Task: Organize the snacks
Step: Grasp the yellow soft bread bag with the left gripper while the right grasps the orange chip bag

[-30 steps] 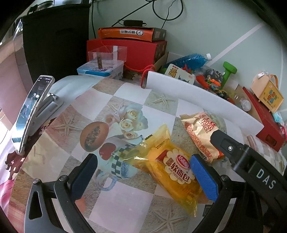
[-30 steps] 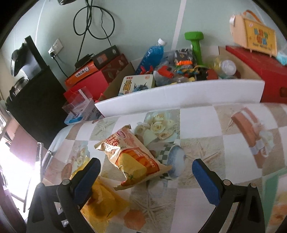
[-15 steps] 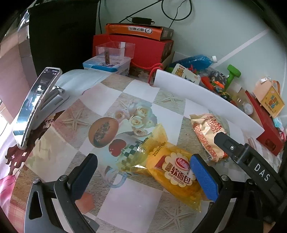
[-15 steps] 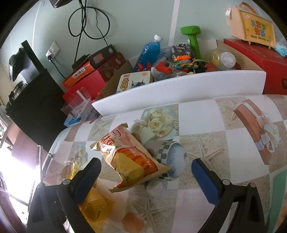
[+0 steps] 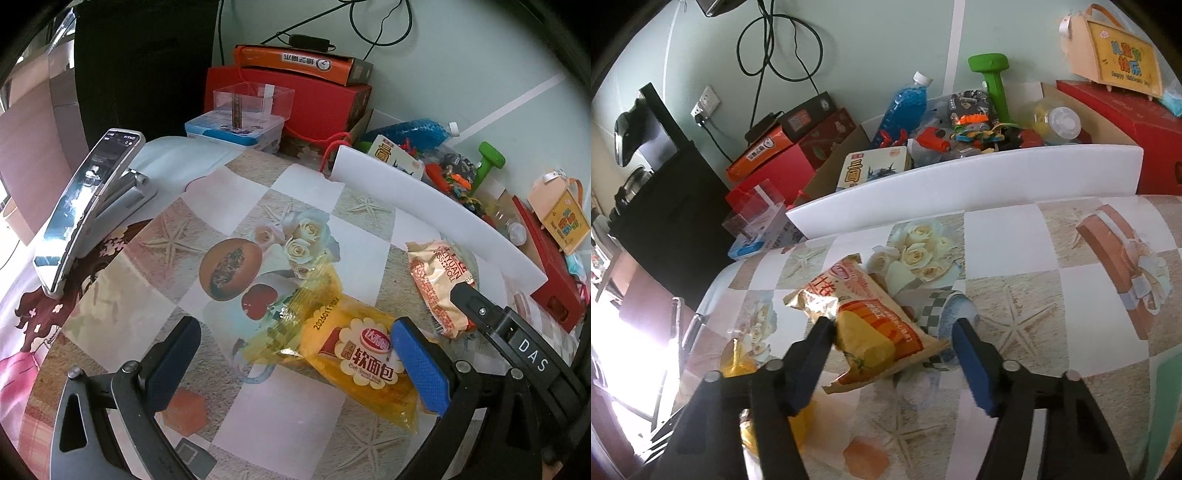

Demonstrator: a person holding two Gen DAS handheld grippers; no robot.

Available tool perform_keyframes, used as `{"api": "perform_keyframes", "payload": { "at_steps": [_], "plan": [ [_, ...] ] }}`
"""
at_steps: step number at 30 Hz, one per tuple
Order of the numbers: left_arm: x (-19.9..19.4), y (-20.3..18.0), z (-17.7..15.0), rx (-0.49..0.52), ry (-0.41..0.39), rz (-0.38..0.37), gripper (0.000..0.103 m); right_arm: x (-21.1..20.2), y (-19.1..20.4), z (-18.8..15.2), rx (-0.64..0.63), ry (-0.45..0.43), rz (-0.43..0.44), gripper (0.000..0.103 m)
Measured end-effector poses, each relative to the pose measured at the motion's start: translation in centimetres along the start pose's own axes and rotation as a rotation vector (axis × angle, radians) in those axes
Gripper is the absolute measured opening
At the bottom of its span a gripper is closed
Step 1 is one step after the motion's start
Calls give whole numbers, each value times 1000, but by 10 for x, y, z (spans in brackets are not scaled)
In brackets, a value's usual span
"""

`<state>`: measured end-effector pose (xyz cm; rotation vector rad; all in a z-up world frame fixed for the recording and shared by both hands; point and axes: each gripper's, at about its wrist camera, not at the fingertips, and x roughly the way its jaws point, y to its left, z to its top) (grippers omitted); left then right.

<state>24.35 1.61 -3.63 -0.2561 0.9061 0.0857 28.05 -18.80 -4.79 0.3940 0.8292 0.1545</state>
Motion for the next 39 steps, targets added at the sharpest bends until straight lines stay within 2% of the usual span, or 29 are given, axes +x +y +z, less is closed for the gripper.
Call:
{"api": "perform_keyframes", "payload": {
  "at_steps": [4, 13, 18, 20, 23, 25, 26, 30, 39],
  "plan": [
    [-1, -1, 0, -5, 3, -5, 103, -2, -1, -1, 3, -4, 3, 62],
    [2, -3, -1, -44, 25, -74, 102, -10, -12, -4, 29, 5, -20, 61],
    [9, -4, -5, -90, 42, -150, 101, -15, -12, -4, 20, 11, -57, 61],
    [12, -8, -5, -74, 49, -154, 90, -15, -14, -3, 28, 15, -54, 61],
    [12, -15, -7, -58, 47, -171, 84, -15, -15, -3, 36, 18, -52, 62],
    [14, -21, -7, -42, 52, -194, 72, -15, -14, -3, 34, 20, -54, 62],
    [14, -23, -8, -37, 54, -198, 69, -15, -14, -3, 33, 20, -55, 62],
    [15, -30, -8, -15, 51, -189, 66, -14, -15, -3, 41, 24, -51, 62],
    [14, -25, -8, -50, 48, -204, 61, -13, -13, -3, 23, 28, -63, 62]
  ]
}}
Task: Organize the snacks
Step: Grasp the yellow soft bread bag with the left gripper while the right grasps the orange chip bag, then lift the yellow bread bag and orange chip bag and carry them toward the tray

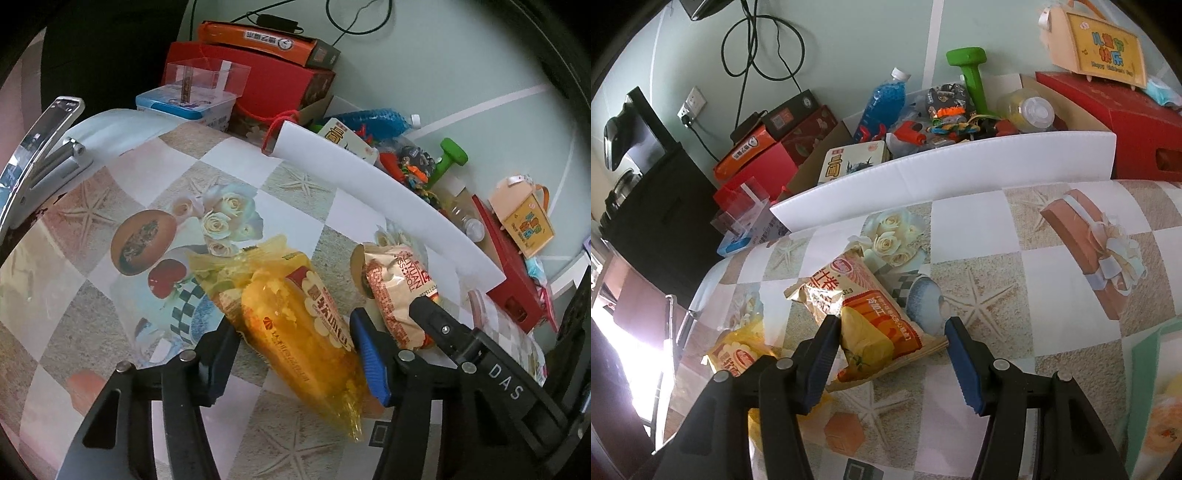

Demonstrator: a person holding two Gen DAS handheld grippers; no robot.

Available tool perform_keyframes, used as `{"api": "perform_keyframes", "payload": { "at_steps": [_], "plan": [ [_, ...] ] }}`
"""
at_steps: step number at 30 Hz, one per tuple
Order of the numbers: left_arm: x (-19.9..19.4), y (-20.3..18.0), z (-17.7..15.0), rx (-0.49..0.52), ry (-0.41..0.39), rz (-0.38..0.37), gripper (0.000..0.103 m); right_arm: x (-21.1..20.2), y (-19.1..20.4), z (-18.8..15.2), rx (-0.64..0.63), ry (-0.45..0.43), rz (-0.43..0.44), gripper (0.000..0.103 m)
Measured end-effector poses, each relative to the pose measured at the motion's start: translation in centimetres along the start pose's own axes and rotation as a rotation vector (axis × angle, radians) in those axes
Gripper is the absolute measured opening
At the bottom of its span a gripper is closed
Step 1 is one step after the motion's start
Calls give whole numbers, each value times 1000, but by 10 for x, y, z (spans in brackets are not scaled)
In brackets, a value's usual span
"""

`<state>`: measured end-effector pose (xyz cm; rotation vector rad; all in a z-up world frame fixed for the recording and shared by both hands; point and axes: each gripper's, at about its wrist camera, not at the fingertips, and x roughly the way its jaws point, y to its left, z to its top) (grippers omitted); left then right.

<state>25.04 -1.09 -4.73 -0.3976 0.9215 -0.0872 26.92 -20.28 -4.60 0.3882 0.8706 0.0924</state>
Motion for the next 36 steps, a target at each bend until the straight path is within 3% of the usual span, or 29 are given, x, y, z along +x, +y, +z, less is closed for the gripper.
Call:
{"api": "perform_keyframes", "payload": {
  "at_steps": [12, 14, 20, 32, 36],
  "plan": [
    [-17, 13, 5, -54, -60, 17, 61, -7, 13, -1, -73, -29, -59, 59],
    [-20, 15, 6, -60, -68, 13, 60, -9, 15, -1, -77, -32, -48, 46],
    [-23, 17, 6, -65, -75, 7, 60, -13, 17, 0, -89, -42, -49, 41],
    [-28, 18, 6, -71, -83, 2, 60, -28, 23, 3, -125, -80, -43, 39],
    [-27, 18, 7, -72, -78, 5, 60, -18, 27, 0, -174, -28, -61, 39]
  ]
}}
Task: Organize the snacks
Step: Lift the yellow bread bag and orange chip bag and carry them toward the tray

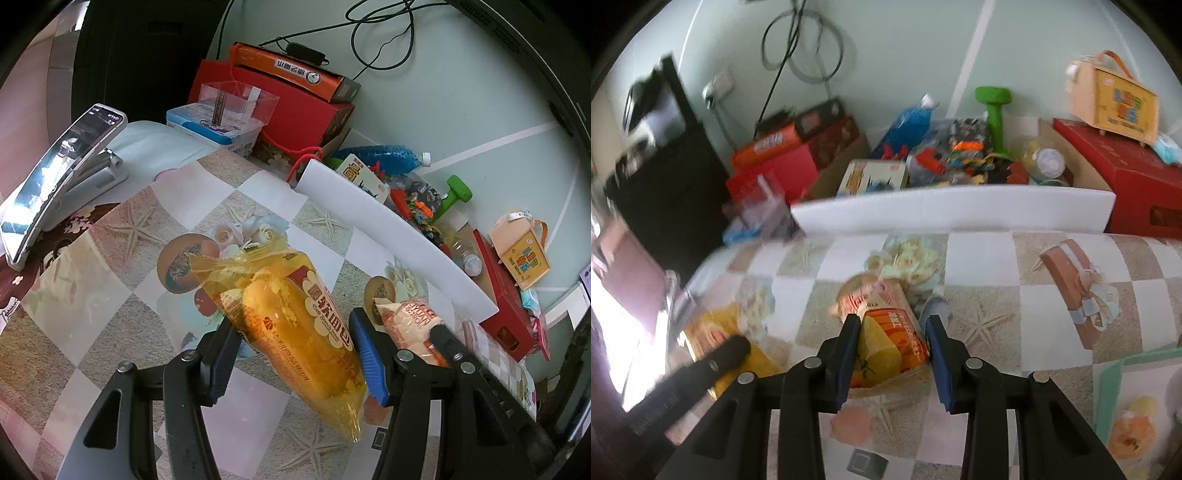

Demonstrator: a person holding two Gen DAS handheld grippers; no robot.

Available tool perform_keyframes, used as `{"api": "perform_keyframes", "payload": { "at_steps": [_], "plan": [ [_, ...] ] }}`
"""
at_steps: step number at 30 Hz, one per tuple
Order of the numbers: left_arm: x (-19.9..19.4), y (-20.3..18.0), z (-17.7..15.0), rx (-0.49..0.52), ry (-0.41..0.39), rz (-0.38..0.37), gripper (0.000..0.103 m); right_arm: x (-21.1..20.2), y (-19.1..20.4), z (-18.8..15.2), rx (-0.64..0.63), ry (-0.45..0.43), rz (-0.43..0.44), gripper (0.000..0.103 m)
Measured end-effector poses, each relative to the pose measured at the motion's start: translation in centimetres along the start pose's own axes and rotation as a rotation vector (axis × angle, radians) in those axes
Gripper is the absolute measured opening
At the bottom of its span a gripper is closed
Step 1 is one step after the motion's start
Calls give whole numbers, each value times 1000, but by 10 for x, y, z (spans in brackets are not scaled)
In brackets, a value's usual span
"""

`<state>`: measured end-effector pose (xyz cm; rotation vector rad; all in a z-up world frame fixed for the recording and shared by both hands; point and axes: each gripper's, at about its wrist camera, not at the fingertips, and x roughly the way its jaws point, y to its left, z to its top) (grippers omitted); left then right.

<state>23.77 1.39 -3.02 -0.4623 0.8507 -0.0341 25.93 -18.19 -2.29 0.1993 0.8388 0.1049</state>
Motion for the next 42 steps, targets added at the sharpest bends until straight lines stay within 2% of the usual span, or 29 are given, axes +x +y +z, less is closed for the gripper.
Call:
{"api": "perform_keyframes", "payload": {
  "at_steps": [2, 9, 11, 13, 20, 30, 37, 42],
  "plan": [
    [1, 0, 0, 0, 6, 0, 60, 9, 3, -3, -22, 41, -16, 39],
    [4, 0, 0, -4, 13, 6, 61, 13, 14, -10, -108, 50, -54, 43],
    [5, 1, 0, -7, 17, 8, 61, 16, 17, -12, -131, 63, -69, 51],
    [5, 2, 0, -11, 18, 8, 61, 20, 19, -14, -144, 74, -73, 55],
    [6, 4, -1, -14, 24, 8, 61, 29, 23, -20, -169, 93, -81, 56],
    [7, 4, -1, -12, 26, 8, 60, 28, 21, -19, -145, 87, -69, 56],
    [13, 5, -2, -19, 49, 8, 60, 24, 22, -18, -134, 71, -25, 45],
    [20, 7, -4, -31, 61, 0, 60, 26, 25, -19, -148, 80, -31, 45]
  ]
}}
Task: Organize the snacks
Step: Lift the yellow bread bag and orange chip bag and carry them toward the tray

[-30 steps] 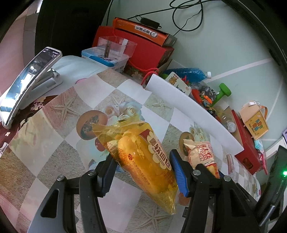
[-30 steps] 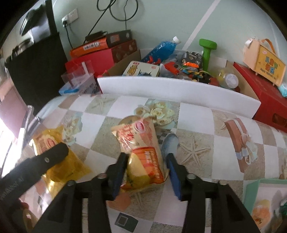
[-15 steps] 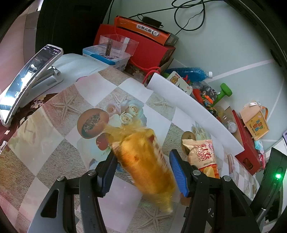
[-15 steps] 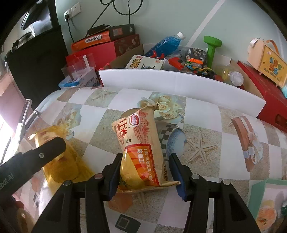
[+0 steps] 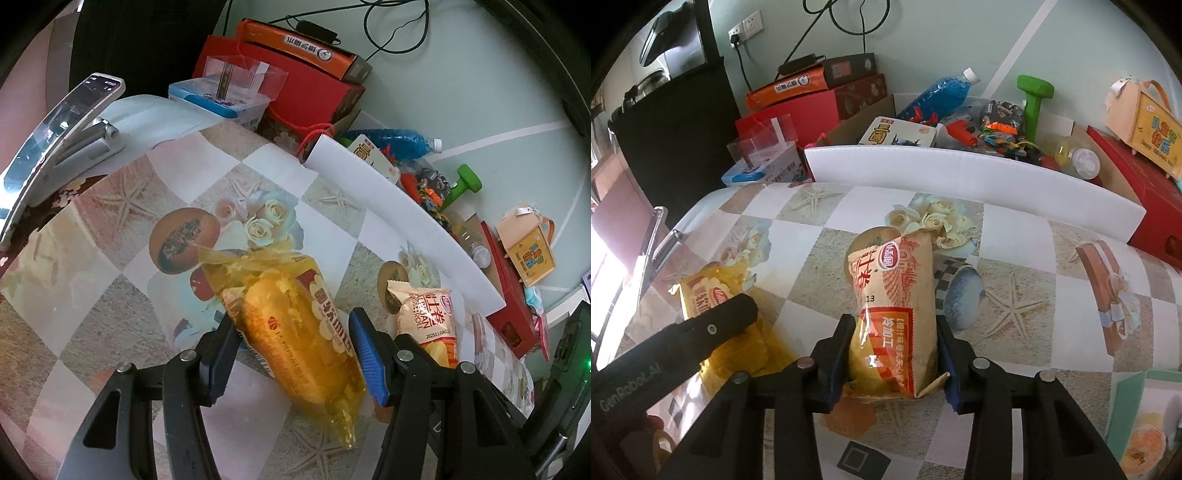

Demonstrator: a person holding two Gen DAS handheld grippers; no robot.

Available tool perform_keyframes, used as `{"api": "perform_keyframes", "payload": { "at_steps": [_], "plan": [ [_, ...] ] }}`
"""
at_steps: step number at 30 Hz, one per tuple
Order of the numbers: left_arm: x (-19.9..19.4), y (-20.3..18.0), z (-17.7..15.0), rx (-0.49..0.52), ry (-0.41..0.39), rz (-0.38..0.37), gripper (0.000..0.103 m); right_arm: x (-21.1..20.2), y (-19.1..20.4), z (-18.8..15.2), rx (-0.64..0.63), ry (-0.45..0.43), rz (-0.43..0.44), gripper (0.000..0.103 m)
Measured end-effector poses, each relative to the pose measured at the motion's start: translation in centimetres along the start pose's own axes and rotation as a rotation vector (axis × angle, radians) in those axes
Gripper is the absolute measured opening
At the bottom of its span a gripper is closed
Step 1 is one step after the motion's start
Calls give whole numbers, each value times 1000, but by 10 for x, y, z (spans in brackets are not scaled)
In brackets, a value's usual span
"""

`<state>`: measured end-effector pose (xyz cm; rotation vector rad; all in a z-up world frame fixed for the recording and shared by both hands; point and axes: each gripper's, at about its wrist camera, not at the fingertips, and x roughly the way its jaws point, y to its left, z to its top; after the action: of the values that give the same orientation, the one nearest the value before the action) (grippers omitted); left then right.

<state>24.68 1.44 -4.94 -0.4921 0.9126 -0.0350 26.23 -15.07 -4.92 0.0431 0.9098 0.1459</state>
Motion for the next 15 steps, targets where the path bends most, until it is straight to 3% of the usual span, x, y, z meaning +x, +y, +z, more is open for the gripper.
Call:
{"api": "perform_keyframes", "payload": {
  "at_steps": [5, 15],
  "plan": [
    [2, -7, -2, 35, -6, 21, 60, 0, -2, 0, 9, 3, 5, 45],
    [-9, -4, 1, 24, -36, -6, 56, -14, -3, 3, 8, -45, 25, 40]
  ]
}}
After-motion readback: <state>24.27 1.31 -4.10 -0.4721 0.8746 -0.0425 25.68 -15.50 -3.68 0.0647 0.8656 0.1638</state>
